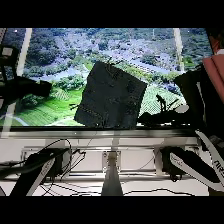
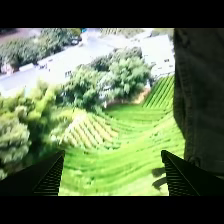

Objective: Fold the clothes and pants, and hang the long-sleeved shirts on hangers.

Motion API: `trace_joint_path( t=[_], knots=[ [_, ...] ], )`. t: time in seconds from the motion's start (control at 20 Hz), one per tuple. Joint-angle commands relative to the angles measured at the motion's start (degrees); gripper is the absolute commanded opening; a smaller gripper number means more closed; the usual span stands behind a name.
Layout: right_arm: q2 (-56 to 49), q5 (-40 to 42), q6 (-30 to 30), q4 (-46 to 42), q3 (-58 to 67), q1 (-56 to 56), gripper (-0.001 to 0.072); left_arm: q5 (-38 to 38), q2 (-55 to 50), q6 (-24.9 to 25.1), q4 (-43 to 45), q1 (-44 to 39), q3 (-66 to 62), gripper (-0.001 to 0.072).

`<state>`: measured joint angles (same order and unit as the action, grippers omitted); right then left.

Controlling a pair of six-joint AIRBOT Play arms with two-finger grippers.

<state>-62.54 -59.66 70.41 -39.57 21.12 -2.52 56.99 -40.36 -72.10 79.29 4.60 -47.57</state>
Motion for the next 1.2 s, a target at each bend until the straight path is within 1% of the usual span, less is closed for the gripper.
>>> trace_joint_path(
  t=[0.0,0.15,0.25,0.3,0.35,0.4,0.45,0.5,0.6,0.65,0.85,1.05,1.1,1.15],
  knots=[
    [-4.1,6.1,-2.0,3.9,-0.3,-5.8,0.0492,1.3,-0.1,-5.4,1.7,6.1,7.1,0.0685],
    [-5.1,7.3,-2.2,3.9,-0.3,-7.9,0.0491,1.4,-2.1,-6.8,0.1,10.9,13.0,0.0685],
    [-5.1,7.4,-2.3,3.6,-0.3,-7.9,0.0488,1.6,-5.4,-6.4,-5.6,12.0,15.7,0.0684],
    [-5.1,7.5,-2.5,3.7,-0.3,-7.9,0.0475,1.8,-7.7,-4.5,-9.7,12.0,16.6,0.0684],
    [-5.1,7.3,-2.6,3.9,-0.3,-7.9,0.0444,2.4,-10.4,-0.6,-15.2,11.6,17.0,0.0684],
    [-5.1,7.4,-2.6,4.1,-0.3,-7.9,0.0437,3.0,-13.1,3.0,-20.3,11.4,17.1,0.0684],
    [-5.1,7.8,-2.8,4.1,-0.3,-7.9,0.0373,3.5,-16.0,6.2,-25.1,11.3,17.1,0.0684],
    [-5.1,8.3,-3.5,4.1,-0.3,-7.9,0.03,3.8,-18.5,8.3,-28.3,11.1,17.1,0.0684],
    [-5.1,8.5,-5.1,4.1,-0.3,-7.9,0.009,5.3,-23.0,11.6,-29.8,10.8,17.0,0.0684],
    [-5.1,8.5,-5.6,4.1,-0.3,-7.9,0.0048,6.5,-24.8,13.5,-29.3,10.8,17.1,0.0684],
    [-5.1,9.7,-5.6,4.1,-0.3,-7.9,0.0048,7.2,-30.6,18.4,-28.8,10.1,17.1,0.0684],
    [-5.1,9.8,-5.6,4.1,-0.3,-7.9,0.0048,7.2,-34.7,21.0,-29.7,7.5,17.1,0.0683],
    [-5.1,9.8,-5.6,4.1,-0.3,-7.9,0.0048,7.3,-35.5,21.8,-29.6,6.8,17.1,0.0675],
    [-5.1,9.8,-5.6,4.1,-0.3,-7.9,0.0048,7.7,-36.4,22.4,-29.6,5.9,17.1,0.064]
  ],
)
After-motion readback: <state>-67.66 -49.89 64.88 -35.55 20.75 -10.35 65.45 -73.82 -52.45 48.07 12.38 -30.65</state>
